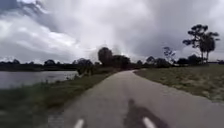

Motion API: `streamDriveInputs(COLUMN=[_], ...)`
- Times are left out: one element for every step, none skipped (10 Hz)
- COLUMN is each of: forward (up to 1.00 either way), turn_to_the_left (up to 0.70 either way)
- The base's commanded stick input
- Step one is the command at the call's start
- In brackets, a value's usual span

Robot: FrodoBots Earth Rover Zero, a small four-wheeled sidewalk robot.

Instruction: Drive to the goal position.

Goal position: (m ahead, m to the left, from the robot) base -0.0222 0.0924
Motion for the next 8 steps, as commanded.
streamDriveInputs(forward=[0.70, 0.70, 0.70, 0.70, 0.70, 0.70, 0.70, 0.70], turn_to_the_left=[0.00, 0.00, 0.00, 0.00, 0.00, 0.00, 0.00, 0.00])
